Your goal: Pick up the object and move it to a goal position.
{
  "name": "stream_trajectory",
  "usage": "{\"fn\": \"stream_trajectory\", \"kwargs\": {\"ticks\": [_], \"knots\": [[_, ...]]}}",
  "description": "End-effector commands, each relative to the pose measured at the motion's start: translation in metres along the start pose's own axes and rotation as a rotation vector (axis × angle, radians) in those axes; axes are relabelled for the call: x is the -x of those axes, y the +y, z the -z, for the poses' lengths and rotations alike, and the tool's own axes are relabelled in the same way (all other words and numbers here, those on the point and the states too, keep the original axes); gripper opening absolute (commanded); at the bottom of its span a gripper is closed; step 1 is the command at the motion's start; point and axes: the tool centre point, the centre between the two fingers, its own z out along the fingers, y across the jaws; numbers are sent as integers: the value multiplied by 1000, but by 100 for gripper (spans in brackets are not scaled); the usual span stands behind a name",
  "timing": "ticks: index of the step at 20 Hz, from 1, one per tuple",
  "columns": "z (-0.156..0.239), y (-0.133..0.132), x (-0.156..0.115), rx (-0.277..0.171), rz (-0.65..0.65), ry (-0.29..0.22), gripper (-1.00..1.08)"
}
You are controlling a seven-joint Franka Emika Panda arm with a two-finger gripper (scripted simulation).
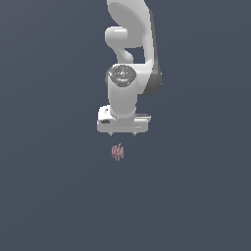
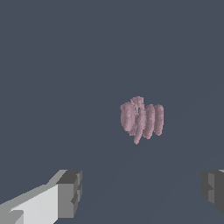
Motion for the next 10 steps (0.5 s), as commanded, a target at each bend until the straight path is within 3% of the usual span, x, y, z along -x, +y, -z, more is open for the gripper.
{"fn": "stream_trajectory", "kwargs": {"ticks": [1, 10], "knots": [[0, 0, 0, 0, 0, 0, 100], [13, 12, 3, 26, -17, 7, 100]]}}
